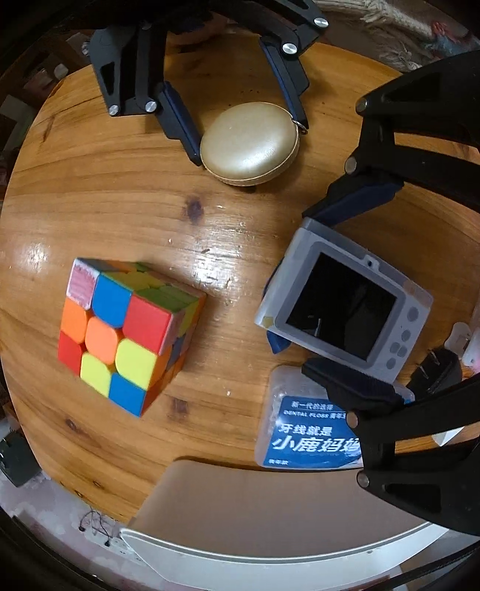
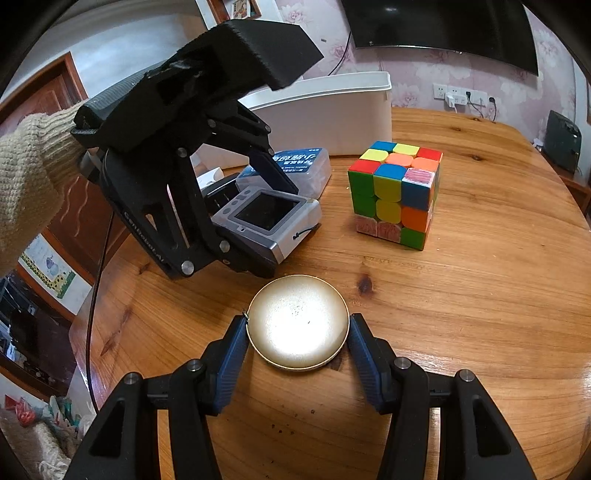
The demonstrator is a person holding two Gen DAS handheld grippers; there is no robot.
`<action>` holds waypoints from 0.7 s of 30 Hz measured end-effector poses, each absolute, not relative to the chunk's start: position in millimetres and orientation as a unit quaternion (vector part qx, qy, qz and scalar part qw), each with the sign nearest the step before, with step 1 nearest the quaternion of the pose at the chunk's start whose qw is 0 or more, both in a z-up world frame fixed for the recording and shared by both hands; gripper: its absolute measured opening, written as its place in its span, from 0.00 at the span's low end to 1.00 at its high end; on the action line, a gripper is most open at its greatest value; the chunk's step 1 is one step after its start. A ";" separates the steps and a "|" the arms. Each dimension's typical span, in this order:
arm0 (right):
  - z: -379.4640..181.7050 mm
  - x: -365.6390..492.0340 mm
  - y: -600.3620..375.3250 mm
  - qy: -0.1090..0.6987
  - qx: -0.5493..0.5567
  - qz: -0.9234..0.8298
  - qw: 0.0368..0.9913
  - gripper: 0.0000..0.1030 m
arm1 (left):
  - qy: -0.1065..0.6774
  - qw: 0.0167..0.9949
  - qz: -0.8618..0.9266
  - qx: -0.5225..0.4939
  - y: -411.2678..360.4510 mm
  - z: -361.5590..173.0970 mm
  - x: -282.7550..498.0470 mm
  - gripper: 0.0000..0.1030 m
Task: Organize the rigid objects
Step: 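Grasp the gold round compact with the right tool while the left tool grasps the handheld device, then carry the gold compact and white handheld device over the white bin with both tools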
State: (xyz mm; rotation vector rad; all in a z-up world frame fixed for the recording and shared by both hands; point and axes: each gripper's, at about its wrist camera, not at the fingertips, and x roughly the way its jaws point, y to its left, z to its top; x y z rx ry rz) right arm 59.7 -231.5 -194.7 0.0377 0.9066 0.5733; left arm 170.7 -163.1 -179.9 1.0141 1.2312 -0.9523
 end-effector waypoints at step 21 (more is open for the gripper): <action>-187.6 45.6 -223.2 0.441 0.009 0.236 0.866 0.53 | 0.590 0.758 -0.214 0.178 -70.6 -170.1 162.2 0.65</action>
